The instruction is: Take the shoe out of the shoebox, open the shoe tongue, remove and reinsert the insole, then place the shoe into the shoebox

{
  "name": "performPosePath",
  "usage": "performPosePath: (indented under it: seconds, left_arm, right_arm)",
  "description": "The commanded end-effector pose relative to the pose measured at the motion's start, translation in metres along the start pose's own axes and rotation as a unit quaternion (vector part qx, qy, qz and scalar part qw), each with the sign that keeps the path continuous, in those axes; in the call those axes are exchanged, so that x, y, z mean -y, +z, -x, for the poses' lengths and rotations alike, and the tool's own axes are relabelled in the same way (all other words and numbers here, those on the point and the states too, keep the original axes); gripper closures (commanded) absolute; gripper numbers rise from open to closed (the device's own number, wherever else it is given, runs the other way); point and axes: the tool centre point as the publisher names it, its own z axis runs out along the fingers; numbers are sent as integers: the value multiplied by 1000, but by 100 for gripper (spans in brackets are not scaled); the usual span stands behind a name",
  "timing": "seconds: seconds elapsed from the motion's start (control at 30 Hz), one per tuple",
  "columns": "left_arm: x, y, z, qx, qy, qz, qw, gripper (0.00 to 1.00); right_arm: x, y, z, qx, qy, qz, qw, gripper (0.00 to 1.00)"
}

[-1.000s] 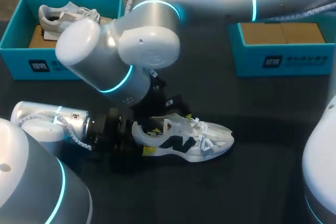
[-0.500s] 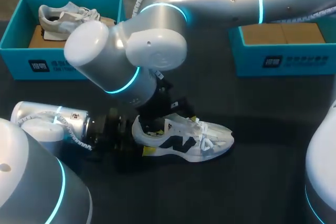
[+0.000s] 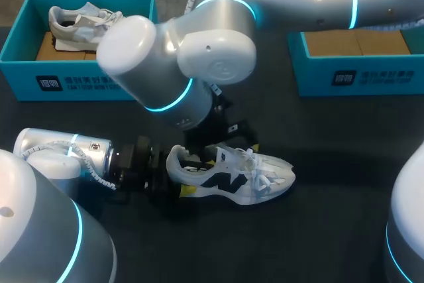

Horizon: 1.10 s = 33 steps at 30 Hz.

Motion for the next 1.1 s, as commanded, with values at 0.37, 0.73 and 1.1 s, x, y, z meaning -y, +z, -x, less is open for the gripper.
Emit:
performPosePath:
  seconds: [0.37,0.73,1.1]
  left_arm:
    - [-2,1,4,-1,0,1,1000,100]
    - [-2,1,4,-1,0,1,1000,100]
    - [-2,1,4,-1,0,1,1000,100]
  right_arm:
    - [-5,0,16,-23,222,-13,975,0]
    - [0,6,-15,-46,210,-20,976,0]
    - [7,-2,-22,-47,222,-17,974,27]
